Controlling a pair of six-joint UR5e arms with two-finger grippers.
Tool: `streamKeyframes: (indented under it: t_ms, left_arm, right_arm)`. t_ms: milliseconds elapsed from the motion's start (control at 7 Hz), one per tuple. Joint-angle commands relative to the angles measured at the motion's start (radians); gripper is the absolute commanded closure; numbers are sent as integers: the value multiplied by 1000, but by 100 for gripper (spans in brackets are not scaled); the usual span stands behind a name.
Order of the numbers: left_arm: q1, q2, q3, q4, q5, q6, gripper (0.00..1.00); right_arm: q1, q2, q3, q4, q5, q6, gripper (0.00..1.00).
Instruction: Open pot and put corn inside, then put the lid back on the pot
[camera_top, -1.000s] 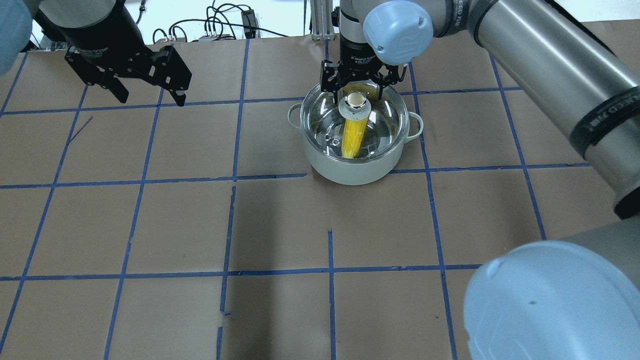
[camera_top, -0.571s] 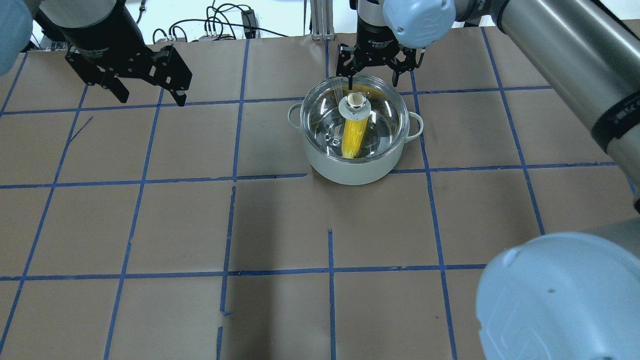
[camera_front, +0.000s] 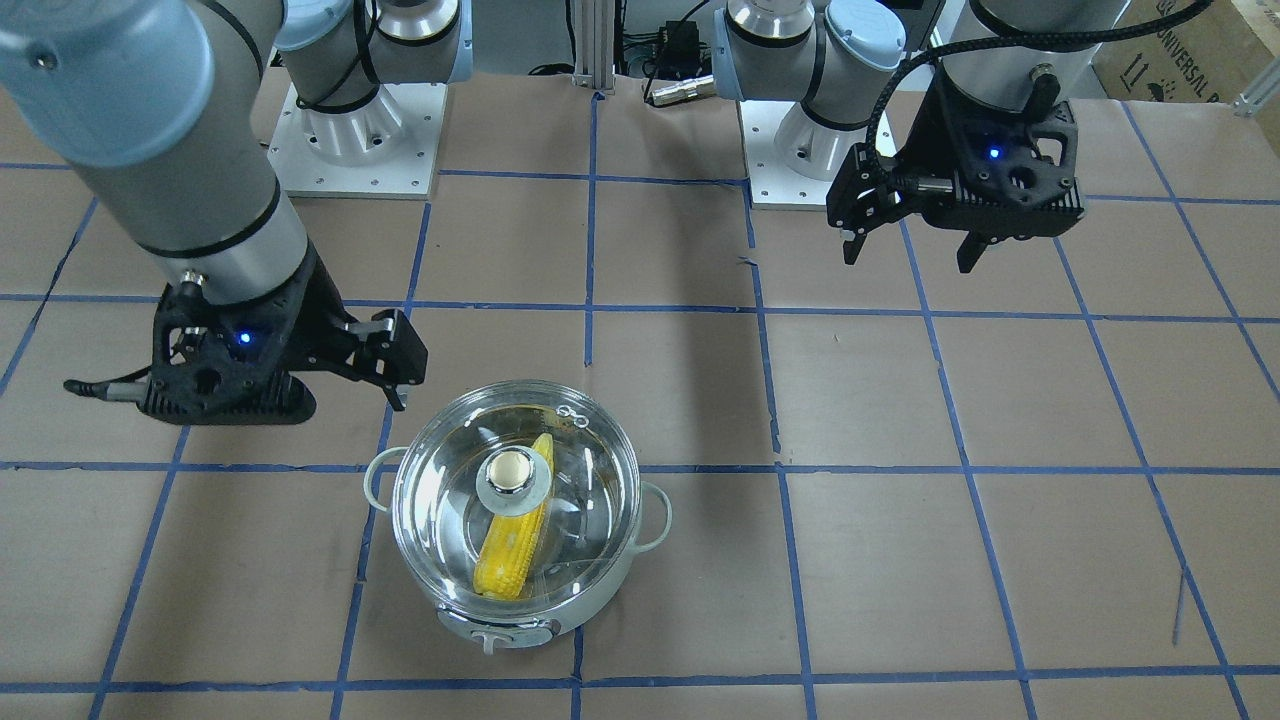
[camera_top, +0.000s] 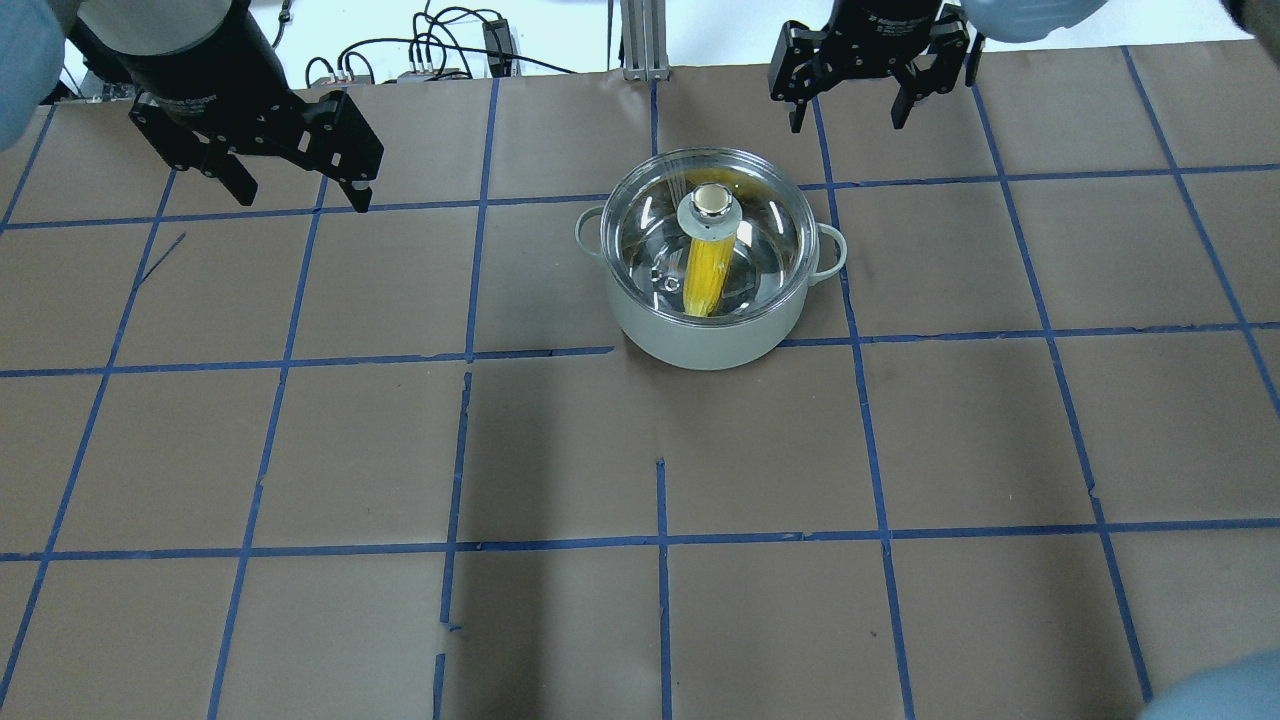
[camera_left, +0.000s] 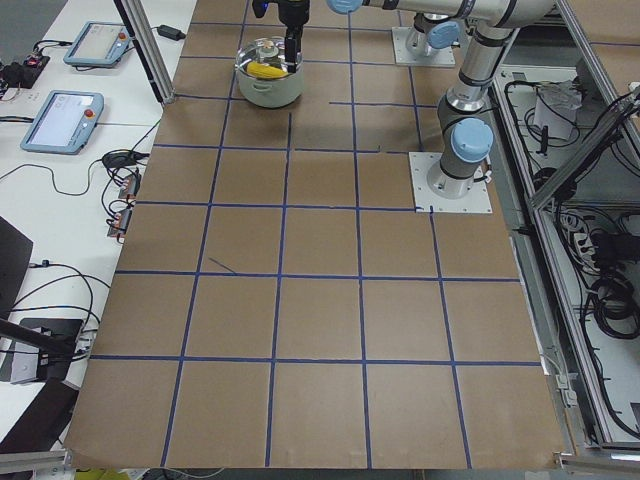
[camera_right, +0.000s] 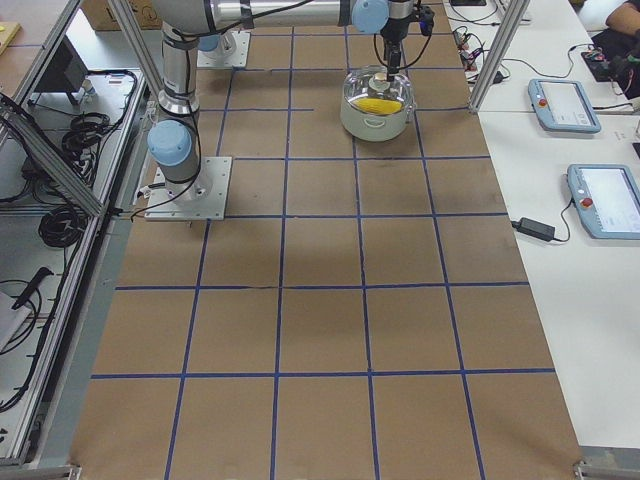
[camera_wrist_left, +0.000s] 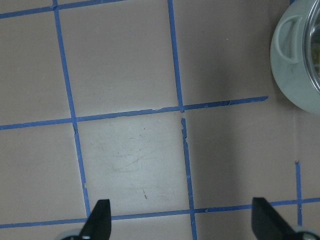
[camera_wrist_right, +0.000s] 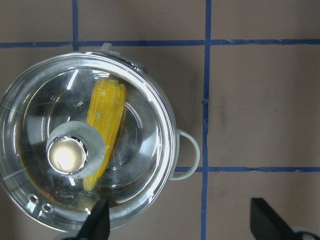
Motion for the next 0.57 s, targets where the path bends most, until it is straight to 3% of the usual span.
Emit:
streamKeyframes:
  t_ms: [0, 143, 429]
  left_arm:
    - [0, 0, 0, 0, 0, -1, 0]
    - [-1, 0, 0, 0, 2, -1, 0]
    - [-1, 1, 0, -2, 3, -1, 0]
  right_arm:
    - [-15, -135, 131, -5, 3, -21, 1]
    - [-16, -155, 142, -57, -3, -27, 1]
    - [-73, -196, 141, -54, -3, -35, 0]
